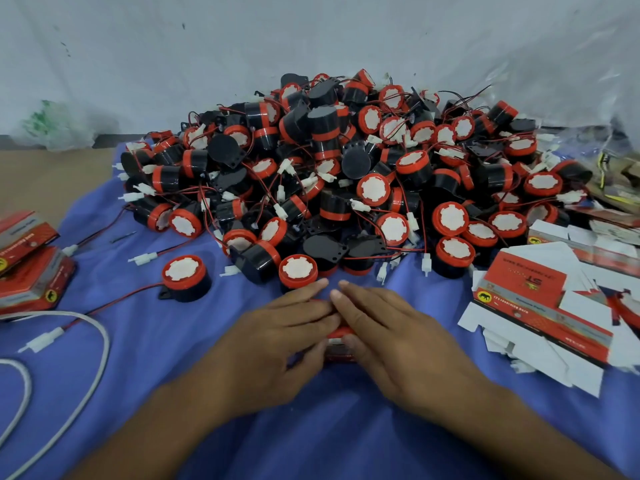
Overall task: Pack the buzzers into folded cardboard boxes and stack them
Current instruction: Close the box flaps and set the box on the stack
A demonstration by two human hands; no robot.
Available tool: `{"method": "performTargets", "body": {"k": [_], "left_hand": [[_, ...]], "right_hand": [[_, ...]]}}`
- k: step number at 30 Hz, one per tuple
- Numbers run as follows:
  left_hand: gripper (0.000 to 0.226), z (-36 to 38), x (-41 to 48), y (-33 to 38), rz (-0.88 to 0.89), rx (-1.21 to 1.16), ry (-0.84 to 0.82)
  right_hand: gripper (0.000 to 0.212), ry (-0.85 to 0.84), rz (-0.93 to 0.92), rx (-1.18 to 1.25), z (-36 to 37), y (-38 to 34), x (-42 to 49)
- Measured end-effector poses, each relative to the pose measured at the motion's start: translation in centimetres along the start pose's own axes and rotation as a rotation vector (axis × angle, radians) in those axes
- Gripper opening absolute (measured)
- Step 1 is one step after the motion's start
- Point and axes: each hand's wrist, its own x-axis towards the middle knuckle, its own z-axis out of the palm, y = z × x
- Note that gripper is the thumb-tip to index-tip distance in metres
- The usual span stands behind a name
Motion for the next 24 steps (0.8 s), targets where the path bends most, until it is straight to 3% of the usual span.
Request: {"method": "performTargets", "body": {"k": [4, 7, 10, 14, 17, 20, 24], "left_hand": [[0.036, -0.2, 0.2, 0.3, 0.103, 0.154, -0.048], [0.035, -0.2, 0.0, 0.2, 0.083, 0.144, -0.047], [0.035, 0.0, -0.2, 0.1, 0.041, 0.101, -0.041], [0.042, 0.3, -0.8, -0.3, 0.018, 0.043, -0.041], [0.038, 0.8, -0.7, -0.7, 0.048, 0.079, -0.032], [0.041, 0.9, -1.1, -1.0, -0.073, -0.049, -0.072], [0.045, -0.8, -1.0, -1.7, -0.24, -0.296, -0.037]], "right_hand": [[0.049, 0.081, -0.035, -0.019, 0.9, -0.6, -0.3], [0.065, -0.064, 0.001, 0.083, 1.1, 0.1, -0.9], [0.072, -0.136, -0.007, 0.012, 1.5, 0.2, -1.5], [0.053, 0.006, 0.017, 0.162, 1.0, 0.3, -1.4], [0.039, 0.082, -0.052, 0.109, 0.8, 0.7, -1.4], [0.042, 0.043, -0.071, 0.09, 0.5, 0.9, -1.5], [0.049, -0.035, 0.074, 0.275, 0.3, 1.2, -1.5]]}}
